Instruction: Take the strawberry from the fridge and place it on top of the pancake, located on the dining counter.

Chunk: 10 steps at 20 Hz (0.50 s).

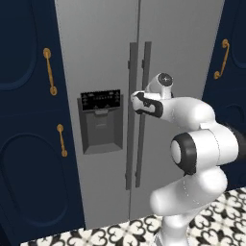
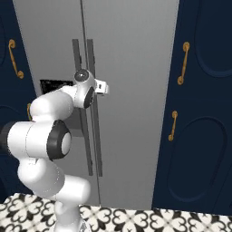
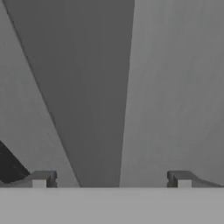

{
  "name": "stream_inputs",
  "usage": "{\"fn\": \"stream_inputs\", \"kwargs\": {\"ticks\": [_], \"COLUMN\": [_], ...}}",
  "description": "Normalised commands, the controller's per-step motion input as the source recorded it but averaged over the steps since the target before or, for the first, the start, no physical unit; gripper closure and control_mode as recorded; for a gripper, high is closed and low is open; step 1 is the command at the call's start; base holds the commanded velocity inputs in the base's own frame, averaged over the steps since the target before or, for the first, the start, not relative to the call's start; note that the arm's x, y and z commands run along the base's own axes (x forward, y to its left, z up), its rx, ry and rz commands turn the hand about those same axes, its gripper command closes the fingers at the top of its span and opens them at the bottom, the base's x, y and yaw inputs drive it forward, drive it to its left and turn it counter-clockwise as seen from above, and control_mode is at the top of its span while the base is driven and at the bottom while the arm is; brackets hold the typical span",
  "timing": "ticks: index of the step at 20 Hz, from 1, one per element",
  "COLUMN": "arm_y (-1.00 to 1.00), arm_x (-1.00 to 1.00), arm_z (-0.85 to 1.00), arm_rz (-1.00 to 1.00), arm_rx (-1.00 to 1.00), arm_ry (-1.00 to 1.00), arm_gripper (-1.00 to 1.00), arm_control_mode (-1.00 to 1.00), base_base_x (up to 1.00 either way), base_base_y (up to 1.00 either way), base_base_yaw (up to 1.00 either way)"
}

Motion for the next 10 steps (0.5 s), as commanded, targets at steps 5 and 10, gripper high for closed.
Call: {"fn": "stream_inputs", "kwargs": {"ticks": [5,10], "arm_y": [0.0,0.0], "arm_x": [0.35,0.46], "arm_z": [-0.23,-0.09], "arm_rz": [0.0,0.0], "arm_rx": [0.0,0.0], "arm_ry": [-0.15,-0.07], "arm_gripper": [-1.0,1.0], "arm_control_mode": [-1.0,-1.0], "base_base_x": [0.0,0.0], "base_base_y": [0.0,0.0], "base_base_yaw": [0.0,0.0]}}
